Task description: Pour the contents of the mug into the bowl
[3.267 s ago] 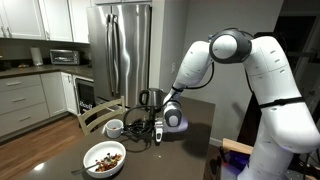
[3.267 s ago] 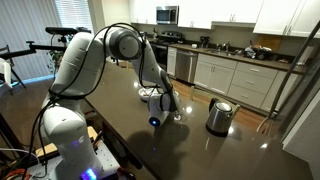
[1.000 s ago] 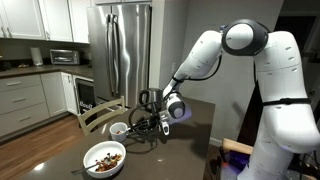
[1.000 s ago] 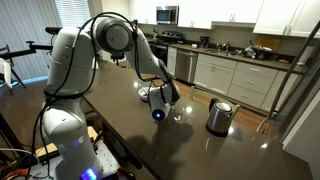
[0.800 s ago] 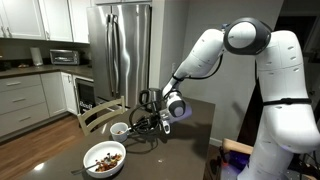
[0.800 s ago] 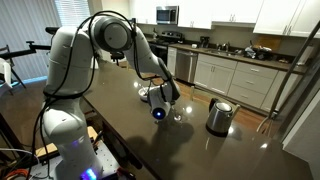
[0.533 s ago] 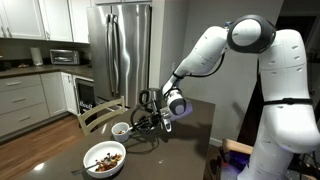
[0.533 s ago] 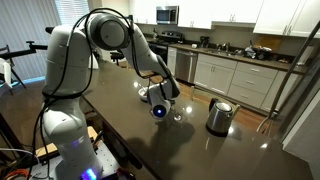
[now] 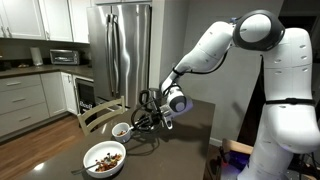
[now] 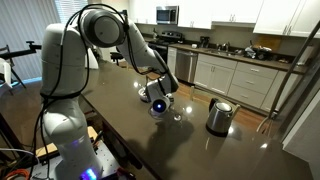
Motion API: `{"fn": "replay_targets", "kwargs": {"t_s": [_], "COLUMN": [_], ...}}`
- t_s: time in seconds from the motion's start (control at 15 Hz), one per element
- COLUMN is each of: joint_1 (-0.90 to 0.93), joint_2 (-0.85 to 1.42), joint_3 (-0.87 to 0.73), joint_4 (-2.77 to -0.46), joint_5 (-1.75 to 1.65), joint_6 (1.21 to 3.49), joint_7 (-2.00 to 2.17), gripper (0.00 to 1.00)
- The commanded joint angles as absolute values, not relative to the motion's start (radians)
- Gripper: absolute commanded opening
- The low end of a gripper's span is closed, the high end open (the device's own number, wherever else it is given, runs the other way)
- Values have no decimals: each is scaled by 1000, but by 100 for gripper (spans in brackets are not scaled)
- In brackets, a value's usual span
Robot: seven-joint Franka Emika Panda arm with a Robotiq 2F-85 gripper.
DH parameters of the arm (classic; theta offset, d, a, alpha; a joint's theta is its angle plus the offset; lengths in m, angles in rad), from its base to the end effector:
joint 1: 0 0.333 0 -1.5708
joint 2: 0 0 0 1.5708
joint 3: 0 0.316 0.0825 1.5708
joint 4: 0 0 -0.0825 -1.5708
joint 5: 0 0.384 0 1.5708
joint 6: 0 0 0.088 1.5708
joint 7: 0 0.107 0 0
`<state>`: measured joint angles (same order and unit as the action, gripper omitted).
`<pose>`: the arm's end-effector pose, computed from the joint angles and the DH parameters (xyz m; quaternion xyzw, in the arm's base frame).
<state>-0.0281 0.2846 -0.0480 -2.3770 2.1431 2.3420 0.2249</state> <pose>0.4889 -0.0253 0.1923 -0.3659 0.7678 0.1104 0.5142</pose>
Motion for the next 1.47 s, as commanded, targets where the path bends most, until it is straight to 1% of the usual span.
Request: {"fn": "replay_targets", "kwargs": {"t_s": [0.0, 1.4], "joint_1": [-15, -16], "joint_2": [220, 151], "joint_3": [-42, -35], "joint_4": [-2404, -2427], "joint_5": [2106, 2058], "joint_6": [2377, 2378], "joint_7": [266, 282], "gripper": [8, 8]}}
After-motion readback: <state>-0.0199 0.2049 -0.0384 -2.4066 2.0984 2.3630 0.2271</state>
